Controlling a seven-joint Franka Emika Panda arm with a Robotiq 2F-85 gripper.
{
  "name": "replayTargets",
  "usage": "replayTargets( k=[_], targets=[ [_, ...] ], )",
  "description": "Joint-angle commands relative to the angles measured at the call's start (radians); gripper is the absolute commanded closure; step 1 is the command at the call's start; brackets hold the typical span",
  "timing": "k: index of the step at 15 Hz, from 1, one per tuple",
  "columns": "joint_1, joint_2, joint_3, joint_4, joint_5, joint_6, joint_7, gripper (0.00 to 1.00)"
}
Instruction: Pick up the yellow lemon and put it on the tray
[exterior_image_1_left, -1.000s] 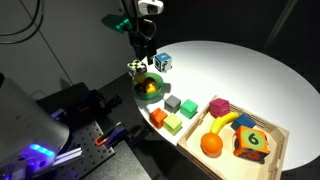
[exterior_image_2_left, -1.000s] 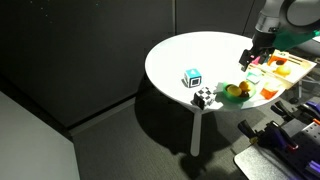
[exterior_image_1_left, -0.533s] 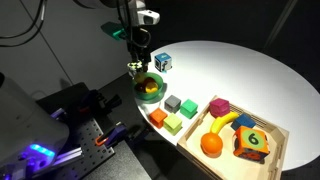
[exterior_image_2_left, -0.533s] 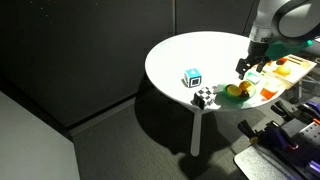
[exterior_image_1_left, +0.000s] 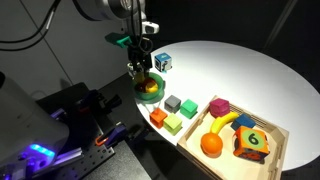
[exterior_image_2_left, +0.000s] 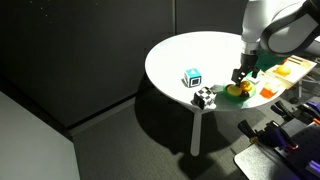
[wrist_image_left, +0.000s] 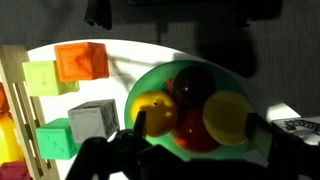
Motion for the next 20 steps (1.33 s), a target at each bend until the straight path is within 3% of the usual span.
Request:
replayTargets(
  k=[1,13,15,20],
  targets=[
    [0.049,0.061,-0.026,0.055,-0.069,-0.031,0.063,0.0],
    [0.145,0.162,-0.073,0.117,-0.08,-0.055,0.073,0.0],
    [0.15,0.168,-0.077,0.125,-0.076,-0.06,0.069,0.27],
    [0.154,0.172,-0.083,0.14,-0.07,-0.072,0.062,0.68]
  ],
)
